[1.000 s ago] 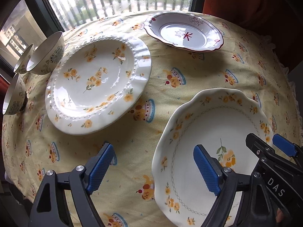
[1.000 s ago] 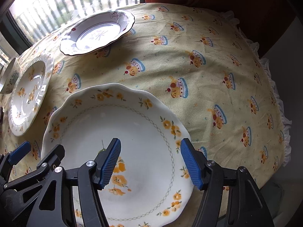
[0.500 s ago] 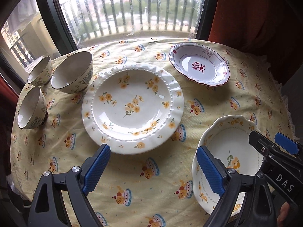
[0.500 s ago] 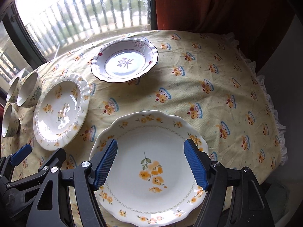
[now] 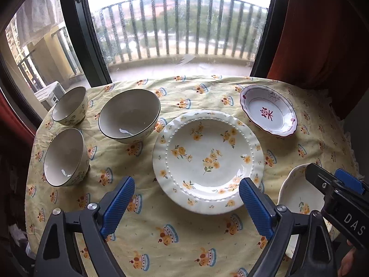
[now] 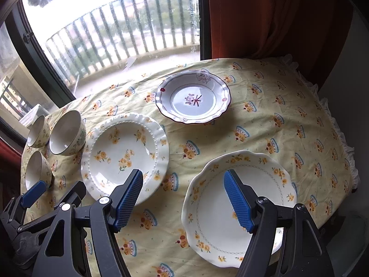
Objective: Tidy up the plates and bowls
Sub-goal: 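Move both grippers to the beaded yellow-flower plate and grasp its rim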
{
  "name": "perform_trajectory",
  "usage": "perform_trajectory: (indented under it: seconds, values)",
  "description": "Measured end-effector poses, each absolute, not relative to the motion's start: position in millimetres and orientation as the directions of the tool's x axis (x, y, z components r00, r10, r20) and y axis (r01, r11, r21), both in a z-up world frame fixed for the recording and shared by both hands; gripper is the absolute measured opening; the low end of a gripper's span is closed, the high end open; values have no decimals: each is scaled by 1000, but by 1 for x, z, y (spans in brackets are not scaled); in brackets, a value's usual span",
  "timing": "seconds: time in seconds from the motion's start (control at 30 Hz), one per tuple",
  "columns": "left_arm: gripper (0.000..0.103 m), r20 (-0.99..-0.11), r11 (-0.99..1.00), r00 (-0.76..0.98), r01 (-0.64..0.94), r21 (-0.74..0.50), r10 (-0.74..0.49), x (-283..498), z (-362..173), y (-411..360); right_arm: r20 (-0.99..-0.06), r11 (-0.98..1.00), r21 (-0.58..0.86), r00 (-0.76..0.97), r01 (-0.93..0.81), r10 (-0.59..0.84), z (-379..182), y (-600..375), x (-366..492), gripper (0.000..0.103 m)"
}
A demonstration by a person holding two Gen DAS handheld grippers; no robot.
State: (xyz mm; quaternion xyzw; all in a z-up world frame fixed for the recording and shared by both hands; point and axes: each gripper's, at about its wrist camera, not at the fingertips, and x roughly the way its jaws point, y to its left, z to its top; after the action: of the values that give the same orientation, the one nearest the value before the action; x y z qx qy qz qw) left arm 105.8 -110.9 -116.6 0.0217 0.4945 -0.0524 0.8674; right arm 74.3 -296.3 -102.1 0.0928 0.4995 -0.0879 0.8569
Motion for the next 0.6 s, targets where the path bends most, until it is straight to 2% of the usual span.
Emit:
perform_trajectory:
  seconds: [0.27,0.6]
  values:
    - [93,-848,987,518,157,-36,-113,123,-122,-86,-863,947,106,502,303,-64,-106,-259,89,76]
    - [93,-859,994,507,109,-23,-75,156,-143,-89,-872,964,56,483,261,-80,-122,-249,130,76]
